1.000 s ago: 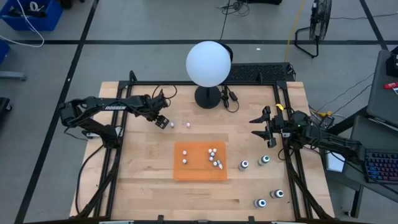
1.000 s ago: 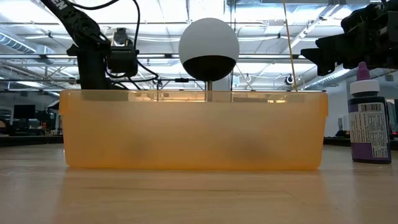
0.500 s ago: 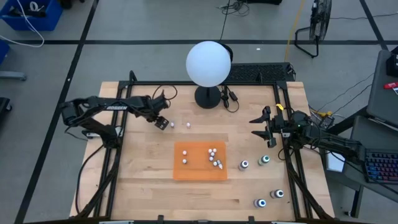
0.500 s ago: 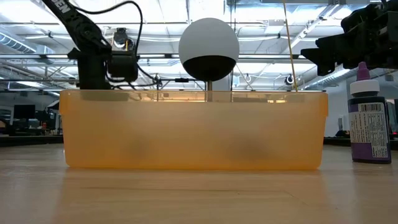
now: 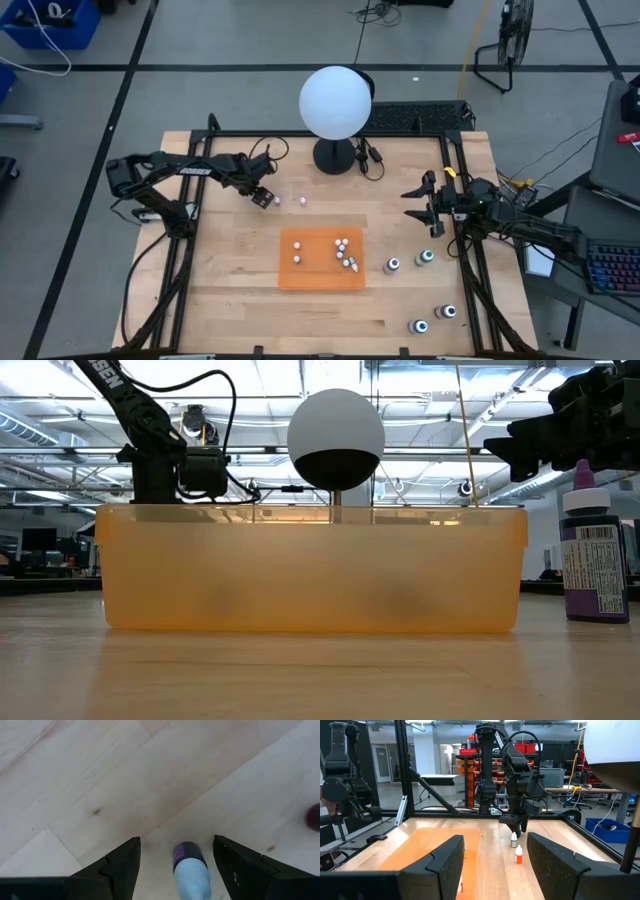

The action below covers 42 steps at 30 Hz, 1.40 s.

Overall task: Pick & Place food coloring
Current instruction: Put the small purple food coloring bottle into the orange container

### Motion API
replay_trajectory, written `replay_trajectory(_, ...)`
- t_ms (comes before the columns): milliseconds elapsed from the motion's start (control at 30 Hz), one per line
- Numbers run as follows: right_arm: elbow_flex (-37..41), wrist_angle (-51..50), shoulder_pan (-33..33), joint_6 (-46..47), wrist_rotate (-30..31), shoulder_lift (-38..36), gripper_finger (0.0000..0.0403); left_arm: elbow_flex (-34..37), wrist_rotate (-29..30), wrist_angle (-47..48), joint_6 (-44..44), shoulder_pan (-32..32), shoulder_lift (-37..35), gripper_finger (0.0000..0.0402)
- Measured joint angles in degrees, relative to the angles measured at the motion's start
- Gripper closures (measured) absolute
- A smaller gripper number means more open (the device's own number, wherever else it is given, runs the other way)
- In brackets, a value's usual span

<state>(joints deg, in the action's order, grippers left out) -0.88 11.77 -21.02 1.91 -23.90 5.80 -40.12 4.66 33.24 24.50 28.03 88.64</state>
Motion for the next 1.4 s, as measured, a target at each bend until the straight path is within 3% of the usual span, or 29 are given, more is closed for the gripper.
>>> replay_trajectory(267,0.00,0.00,-0.01,0.00,-0.01,-0.01,0.0198,0.00,-0.58,2.26,-0.07,-0.02,0.00,0.0167)
replay_trajectory(767,0.01,0.00,-0.01,0.00,-0.02,-0.01,0.0196,-0.05,-3.99,3.25,-0.22,0.00,0.00,0.0328)
replay_trajectory(900,0.02,0.00,-0.02,0.00,-0.01,0.00,0.0197,-2.34,-5.45,8.71,0.04,-0.90,0.16,0.0333)
replay_trajectory(1200,0.01,0.02,-0.01,0.00,-0.02,-0.01,0.0195,-16.05,-4.88,22.69,1.16,-11.58,0.37,0.0333)
replay_trajectory(1400,0.00,0.00,-0.02,0.01,-0.02,-0.02,0.0198,-27.82,-1.38,23.96,5.30,-23.39,0.24,0.0333)
